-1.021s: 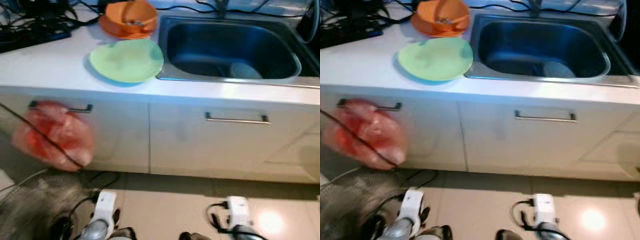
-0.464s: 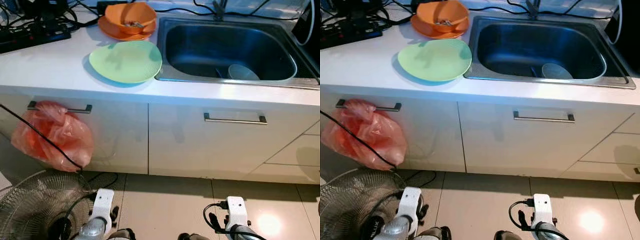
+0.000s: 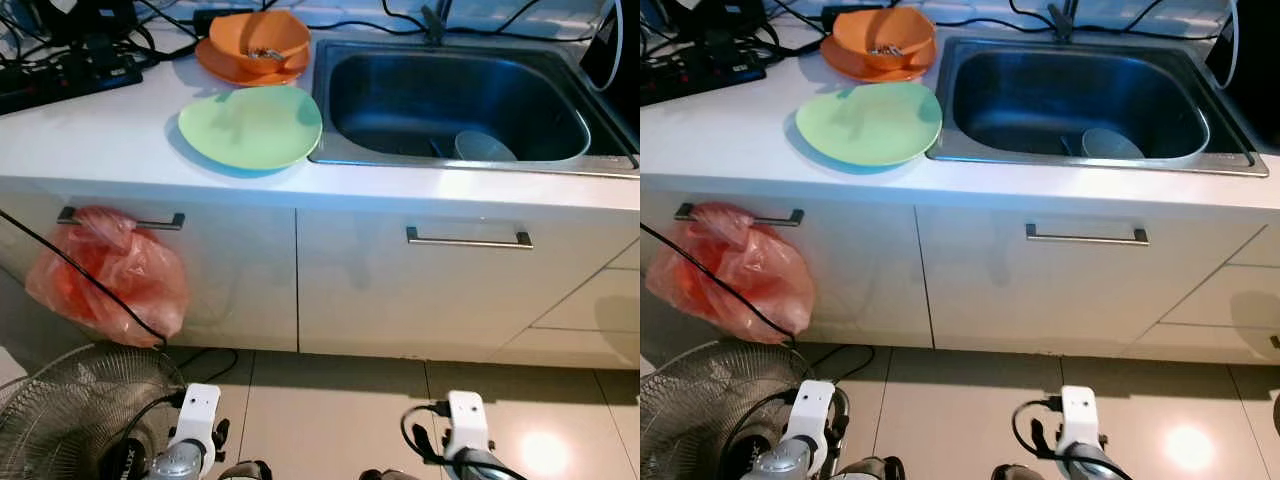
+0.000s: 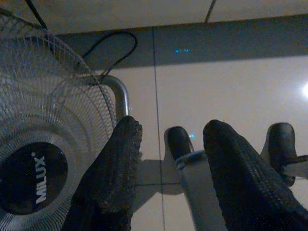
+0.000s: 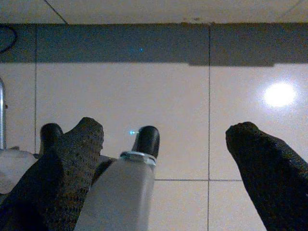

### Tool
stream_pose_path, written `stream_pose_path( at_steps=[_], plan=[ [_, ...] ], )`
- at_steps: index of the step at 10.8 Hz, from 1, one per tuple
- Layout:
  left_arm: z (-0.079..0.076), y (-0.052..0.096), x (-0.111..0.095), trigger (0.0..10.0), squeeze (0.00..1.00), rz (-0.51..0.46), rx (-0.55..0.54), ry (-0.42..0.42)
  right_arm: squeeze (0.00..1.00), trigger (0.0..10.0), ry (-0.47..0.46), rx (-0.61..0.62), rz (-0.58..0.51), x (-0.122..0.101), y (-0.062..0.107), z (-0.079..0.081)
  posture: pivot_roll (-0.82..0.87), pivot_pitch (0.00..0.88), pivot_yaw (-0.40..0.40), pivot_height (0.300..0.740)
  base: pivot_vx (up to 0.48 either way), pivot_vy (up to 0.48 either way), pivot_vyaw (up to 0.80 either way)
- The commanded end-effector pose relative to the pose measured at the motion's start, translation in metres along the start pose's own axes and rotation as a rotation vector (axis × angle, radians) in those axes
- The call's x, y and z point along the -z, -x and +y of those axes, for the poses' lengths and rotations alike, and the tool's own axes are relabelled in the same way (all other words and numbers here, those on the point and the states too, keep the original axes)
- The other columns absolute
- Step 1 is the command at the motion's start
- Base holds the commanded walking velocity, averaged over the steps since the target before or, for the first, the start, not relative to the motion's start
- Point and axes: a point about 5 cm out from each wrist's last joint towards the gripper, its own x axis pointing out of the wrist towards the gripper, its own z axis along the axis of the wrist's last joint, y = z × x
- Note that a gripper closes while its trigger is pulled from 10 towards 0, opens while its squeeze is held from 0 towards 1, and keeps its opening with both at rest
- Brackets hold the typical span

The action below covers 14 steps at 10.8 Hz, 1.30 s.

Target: Kitchen organization

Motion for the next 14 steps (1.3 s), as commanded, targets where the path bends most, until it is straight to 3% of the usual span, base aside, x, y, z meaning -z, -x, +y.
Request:
stream_pose_path(
  at_steps=[1,4,7,9,11,13,14],
  plan=[
    [0.001,0.001,0.004,10.0,0.00,0.018,-0.009,0.014,0.00,10.0,-0.017,0.020,-0.008,-0.001,0.000,-0.003,0.03,0.039,-0.005,0.740,0.000,0.000,0.00],
    [-0.008,-0.003,-0.010,10.0,0.00,-0.013,0.005,0.046,0.00,10.0,-0.011,0.014,-0.116,-0.030,-0.004,0.000,0.03,0.000,-0.014,0.740,0.000,0.000,0.00],
    [-0.012,-0.005,-0.016,10.0,0.00,-0.039,-0.001,0.055,0.00,10.0,-0.022,0.031,-0.166,-0.042,-0.005,0.000,0.02,0.000,-0.013,0.740,0.000,0.000,0.00],
    [-0.012,-0.006,-0.031,10.0,0.00,-0.110,-0.027,0.065,0.00,10.0,-0.003,0.050,-0.187,-0.046,-0.004,-0.002,0.03,0.000,-0.017,0.740,0.000,0.000,0.00],
    [0.002,-0.004,-0.072,10.0,0.00,-0.327,-0.115,0.110,0.00,10.0,0.008,0.085,-0.375,-0.084,-0.001,-0.008,0.03,0.000,-0.026,0.740,0.000,0.000,0.00],
    [0.012,0.007,-0.116,10.0,0.00,-0.583,-0.187,0.068,0.00,10.0,0.002,0.068,-0.584,-0.124,0.007,-0.007,0.03,0.000,-0.038,0.740,0.000,0.000,0.00],
    [0.012,0.014,-0.124,10.0,0.00,-0.680,-0.206,0.045,0.00,10.0,0.021,0.089,-0.671,-0.134,0.013,-0.010,0.04,0.011,-0.041,0.740,0.000,0.000,0.00]
  ],
)
